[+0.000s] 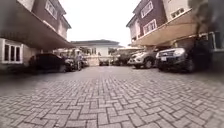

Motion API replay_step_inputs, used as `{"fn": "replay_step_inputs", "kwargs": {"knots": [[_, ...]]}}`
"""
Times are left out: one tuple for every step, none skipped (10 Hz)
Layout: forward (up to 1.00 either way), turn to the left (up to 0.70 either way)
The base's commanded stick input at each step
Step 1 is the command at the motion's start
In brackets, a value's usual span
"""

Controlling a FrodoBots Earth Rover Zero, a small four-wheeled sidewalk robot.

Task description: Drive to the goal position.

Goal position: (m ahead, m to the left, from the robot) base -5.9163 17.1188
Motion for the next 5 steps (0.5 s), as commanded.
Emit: {"fn": "replay_step_inputs", "kwargs": {"knots": [[0.70,0.00],[0.70,0.00],[0.70,0.00],[0.70,0.00],[0.70,0.00]]}}
